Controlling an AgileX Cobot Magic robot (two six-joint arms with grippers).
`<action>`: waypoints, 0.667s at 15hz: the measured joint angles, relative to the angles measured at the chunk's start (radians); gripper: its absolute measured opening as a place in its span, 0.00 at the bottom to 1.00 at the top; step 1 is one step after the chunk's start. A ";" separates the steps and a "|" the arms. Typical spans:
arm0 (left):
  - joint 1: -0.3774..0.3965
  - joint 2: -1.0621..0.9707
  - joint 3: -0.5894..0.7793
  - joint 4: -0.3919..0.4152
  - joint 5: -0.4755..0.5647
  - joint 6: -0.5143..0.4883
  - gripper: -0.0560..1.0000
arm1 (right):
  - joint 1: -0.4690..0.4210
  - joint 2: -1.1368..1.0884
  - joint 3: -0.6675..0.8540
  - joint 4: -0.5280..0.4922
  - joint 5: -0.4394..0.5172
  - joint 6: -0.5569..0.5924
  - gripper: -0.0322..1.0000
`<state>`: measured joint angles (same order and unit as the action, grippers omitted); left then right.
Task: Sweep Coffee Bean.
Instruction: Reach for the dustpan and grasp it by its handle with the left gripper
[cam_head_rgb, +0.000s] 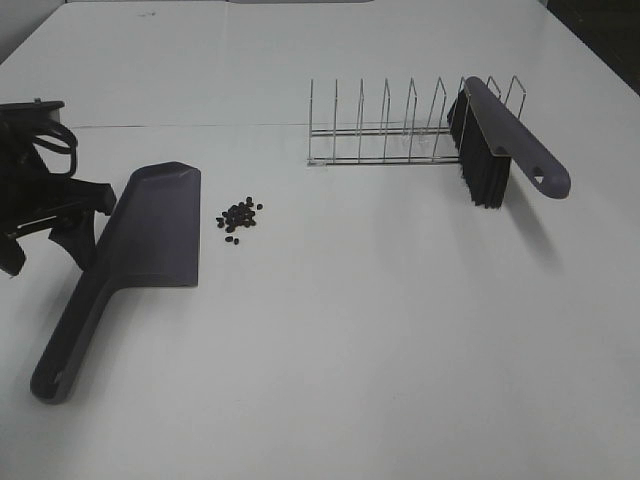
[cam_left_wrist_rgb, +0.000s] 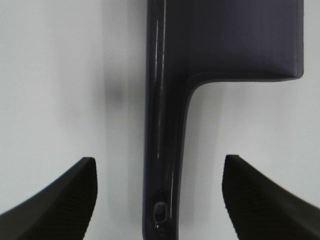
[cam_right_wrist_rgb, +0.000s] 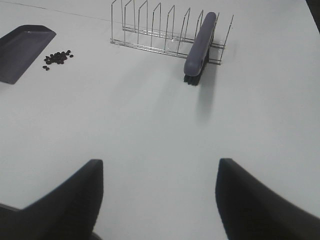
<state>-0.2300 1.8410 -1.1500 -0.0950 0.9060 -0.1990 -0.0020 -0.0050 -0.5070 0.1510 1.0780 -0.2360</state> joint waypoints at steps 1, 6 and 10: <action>-0.033 0.051 0.000 0.000 -0.018 -0.011 0.67 | 0.000 0.000 0.000 0.000 0.000 0.000 0.60; -0.053 0.122 0.000 0.018 -0.033 -0.051 0.67 | 0.000 0.000 0.000 0.000 0.000 0.000 0.60; -0.053 0.124 0.000 0.032 -0.048 -0.051 0.67 | 0.000 0.000 0.000 0.000 0.000 0.000 0.60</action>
<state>-0.2830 1.9650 -1.1500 -0.0630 0.8580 -0.2500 -0.0020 -0.0050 -0.5070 0.1510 1.0780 -0.2360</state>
